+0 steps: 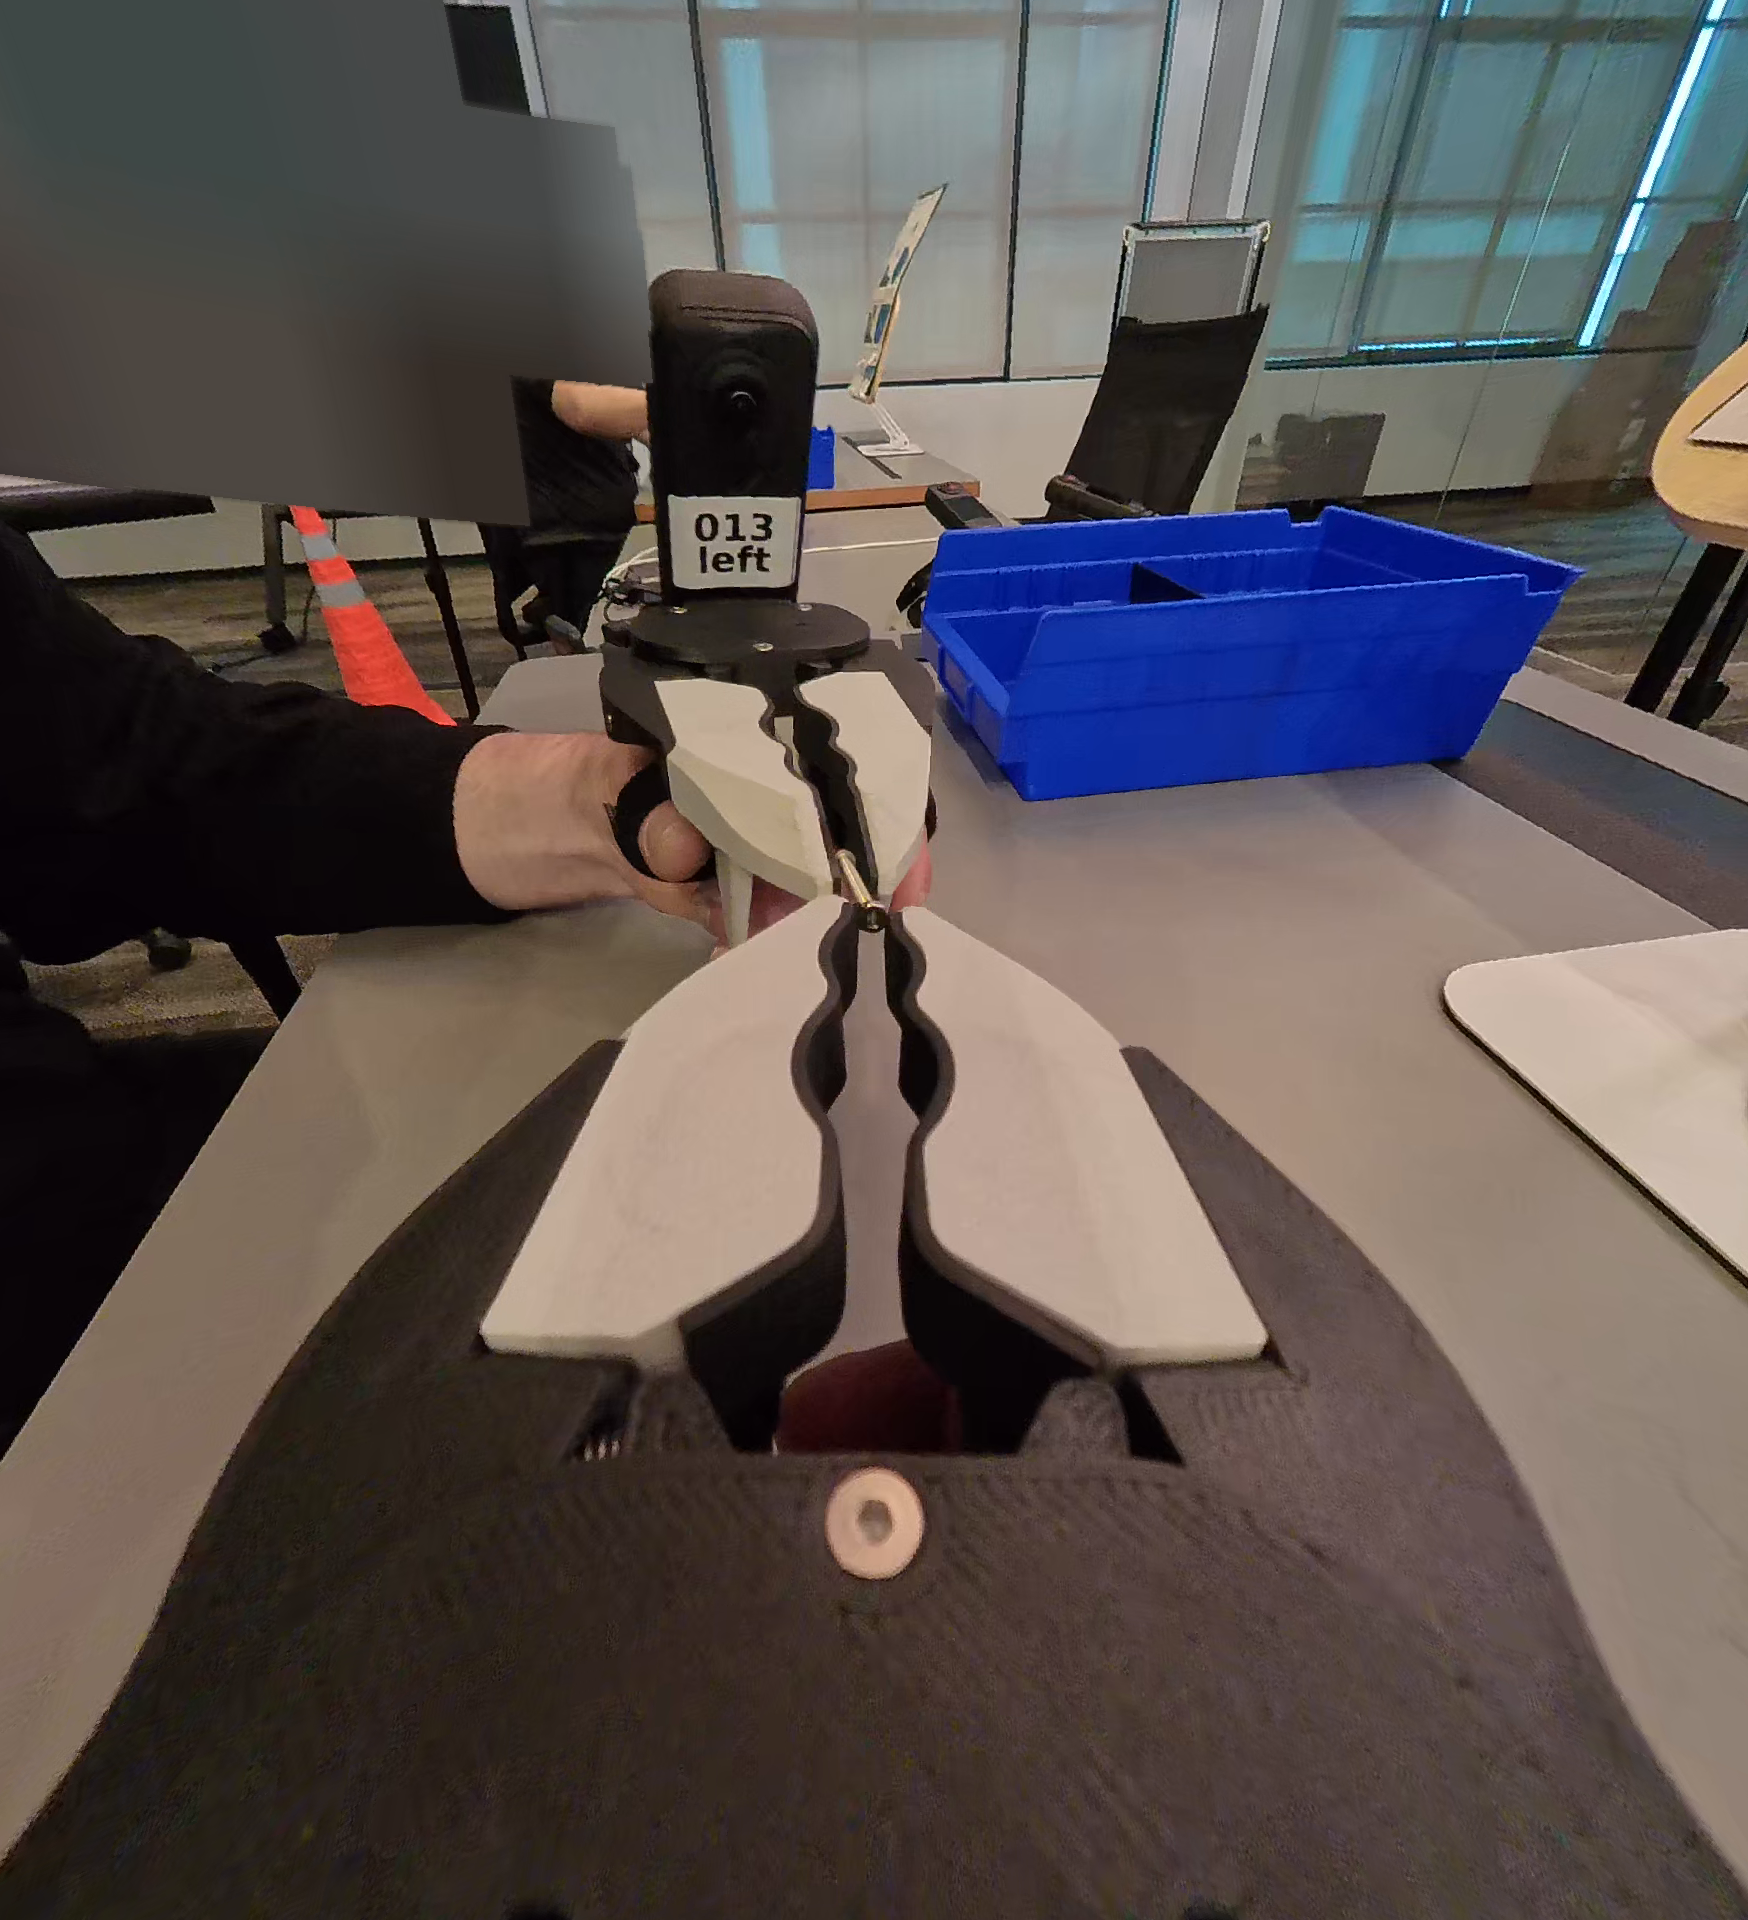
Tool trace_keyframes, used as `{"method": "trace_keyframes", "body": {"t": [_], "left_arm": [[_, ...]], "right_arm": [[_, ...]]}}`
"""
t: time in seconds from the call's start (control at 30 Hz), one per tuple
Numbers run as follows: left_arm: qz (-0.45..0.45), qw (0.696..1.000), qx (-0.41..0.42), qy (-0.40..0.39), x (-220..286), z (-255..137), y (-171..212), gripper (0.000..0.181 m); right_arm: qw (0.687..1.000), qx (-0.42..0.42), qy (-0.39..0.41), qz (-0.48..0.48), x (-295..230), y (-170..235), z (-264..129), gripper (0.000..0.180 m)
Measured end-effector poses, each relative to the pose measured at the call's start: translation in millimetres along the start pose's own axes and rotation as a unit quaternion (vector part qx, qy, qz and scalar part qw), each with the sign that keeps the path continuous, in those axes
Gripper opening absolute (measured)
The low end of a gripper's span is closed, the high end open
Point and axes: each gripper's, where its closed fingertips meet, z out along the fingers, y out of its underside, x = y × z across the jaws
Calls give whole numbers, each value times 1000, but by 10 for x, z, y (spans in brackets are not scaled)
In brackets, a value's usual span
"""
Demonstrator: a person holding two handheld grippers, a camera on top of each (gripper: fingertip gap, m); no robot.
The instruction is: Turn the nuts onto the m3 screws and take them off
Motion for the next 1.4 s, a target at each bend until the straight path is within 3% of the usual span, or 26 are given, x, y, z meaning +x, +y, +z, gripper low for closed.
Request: {"method": "trace_keyframes", "body": {"t": [0.27,0.4,0.8,1.4], "left_arm": [[0,1000,2,5,16,-8,-13,4],[4,1000,-1,0,-1,-18,-12,4],[41,999,-20,-12,0,-13,27,4],[53,998,-15,-29,-38,-43,-12,4]], "right_arm": [[1000,6,-1,-6,-23,-14,8,5],[1000,-2,-9,-27,-79,-14,10,23],[1000,-17,13,-19,-7,23,15,6],[999,-25,17,-28,0,36,8,12]]}}
